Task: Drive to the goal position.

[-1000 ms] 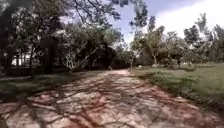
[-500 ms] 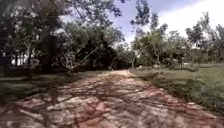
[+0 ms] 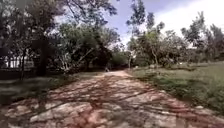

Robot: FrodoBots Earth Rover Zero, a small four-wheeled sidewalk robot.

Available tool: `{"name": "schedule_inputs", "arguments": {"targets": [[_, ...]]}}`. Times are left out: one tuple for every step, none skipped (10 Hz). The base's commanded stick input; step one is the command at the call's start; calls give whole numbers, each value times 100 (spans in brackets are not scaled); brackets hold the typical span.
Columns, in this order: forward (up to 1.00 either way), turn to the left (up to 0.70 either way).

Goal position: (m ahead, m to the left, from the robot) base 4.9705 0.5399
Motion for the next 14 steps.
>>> {"name": "schedule_inputs", "arguments": {"targets": [[70, -2], [70, 0], [70, 0], [70, 0], [70, 0], [70, 0], [70, 0], [70, 0], [70, 0], [70, 0], [70, 0], [70, 0], [70, 0], [70, 0]]}}
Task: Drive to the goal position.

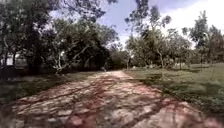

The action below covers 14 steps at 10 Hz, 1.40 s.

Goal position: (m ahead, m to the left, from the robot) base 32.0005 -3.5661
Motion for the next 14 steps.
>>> {"name": "schedule_inputs", "arguments": {"targets": [[70, 0], [70, 0], [70, 0], [70, 0], [70, 0], [70, 0], [70, 0], [70, 0], [70, 0], [70, 0], [70, 0], [70, 0], [70, 0], [70, 0]]}}
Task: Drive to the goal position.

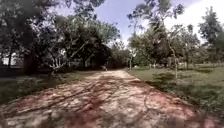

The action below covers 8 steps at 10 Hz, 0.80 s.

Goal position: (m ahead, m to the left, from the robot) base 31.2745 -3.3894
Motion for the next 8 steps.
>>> {"name": "schedule_inputs", "arguments": {"targets": [[70, 0], [70, 0], [70, 0], [70, 0], [70, 0], [70, 0], [70, 0], [70, 0]]}}
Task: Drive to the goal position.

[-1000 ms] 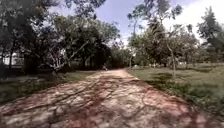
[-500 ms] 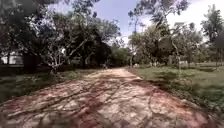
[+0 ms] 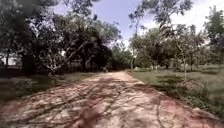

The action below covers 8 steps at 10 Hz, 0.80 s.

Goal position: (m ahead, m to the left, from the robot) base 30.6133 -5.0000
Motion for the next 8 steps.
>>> {"name": "schedule_inputs", "arguments": {"targets": [[70, 0], [70, 0], [70, 0], [70, 0], [70, 0], [70, 0], [70, 0], [70, 0]]}}
